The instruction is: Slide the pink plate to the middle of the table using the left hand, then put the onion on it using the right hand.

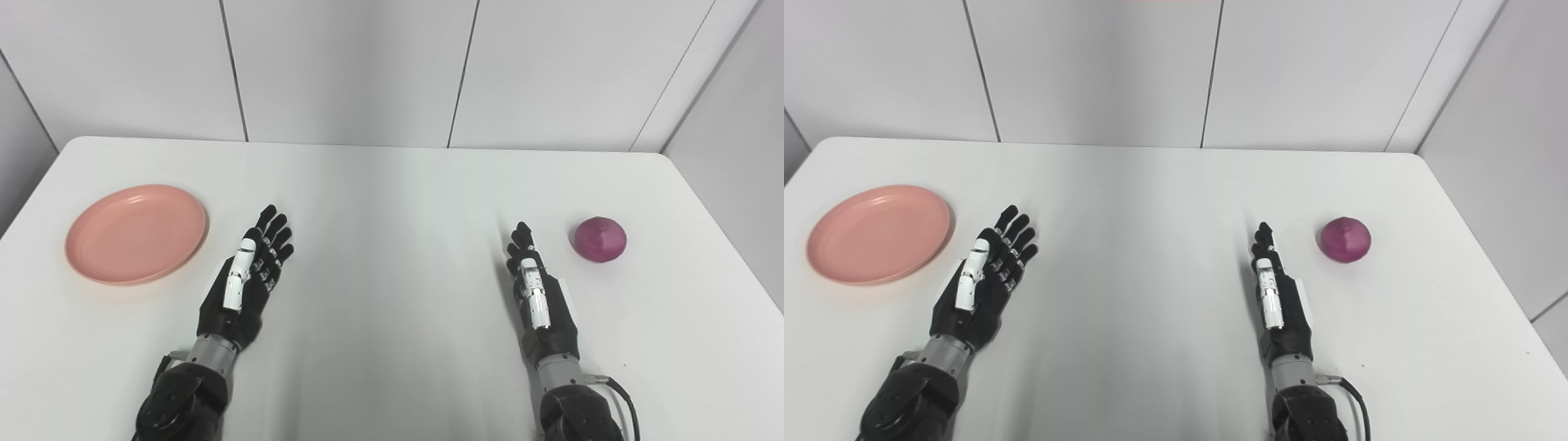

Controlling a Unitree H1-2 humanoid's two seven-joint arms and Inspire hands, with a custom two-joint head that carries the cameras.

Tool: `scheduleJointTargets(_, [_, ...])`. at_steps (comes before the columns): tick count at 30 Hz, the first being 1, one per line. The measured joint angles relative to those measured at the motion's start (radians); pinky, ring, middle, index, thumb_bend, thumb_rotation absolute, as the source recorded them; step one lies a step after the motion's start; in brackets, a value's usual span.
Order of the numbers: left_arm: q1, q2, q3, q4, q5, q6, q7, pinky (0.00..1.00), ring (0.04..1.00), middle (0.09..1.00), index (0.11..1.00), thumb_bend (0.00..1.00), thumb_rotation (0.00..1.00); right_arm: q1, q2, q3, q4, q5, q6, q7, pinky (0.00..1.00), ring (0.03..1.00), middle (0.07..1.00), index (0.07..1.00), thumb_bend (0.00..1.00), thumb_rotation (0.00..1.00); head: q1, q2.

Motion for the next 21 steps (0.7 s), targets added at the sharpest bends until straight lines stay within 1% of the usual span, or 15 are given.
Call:
scheduleJointTargets(5, [0.0,0.0,0.0,0.0,0.0,0.0,0.0,1.0,1.0,1.0,1.0,0.41,1.0,0.0,0.0,0.0,0.0,0.002,0.0,0.0,1.0,1.0,1.0,1.0,0.23,1.0,0.0,-0.002])
scheduleJointTargets(11, [0.0,0.0,0.0,0.0,0.0,0.0,0.0,1.0,1.0,1.0,1.0,0.42,1.0,0.0,0.0,0.001,0.0,0.0,0.0,0.0,1.0,1.0,1.0,1.0,0.27,1.0,0.0,-0.003])
scheduleJointTargets(13, [0.0,0.0,0.0,0.0,0.0,0.0,0.0,1.0,1.0,1.0,1.0,0.41,1.0,0.0,0.0,0.001,0.0,-0.004,0.0,0.0,1.0,1.0,1.0,1.0,0.25,1.0,0.0,-0.003])
scheduleJointTargets(21, [0.0,0.0,0.0,0.0,0.0,0.0,0.0,1.0,1.0,1.0,1.0,0.41,1.0,0.0,0.0,0.002,0.001,-0.012,-0.001,0.0,1.0,1.0,1.0,1.0,0.26,1.0,0.002,-0.003])
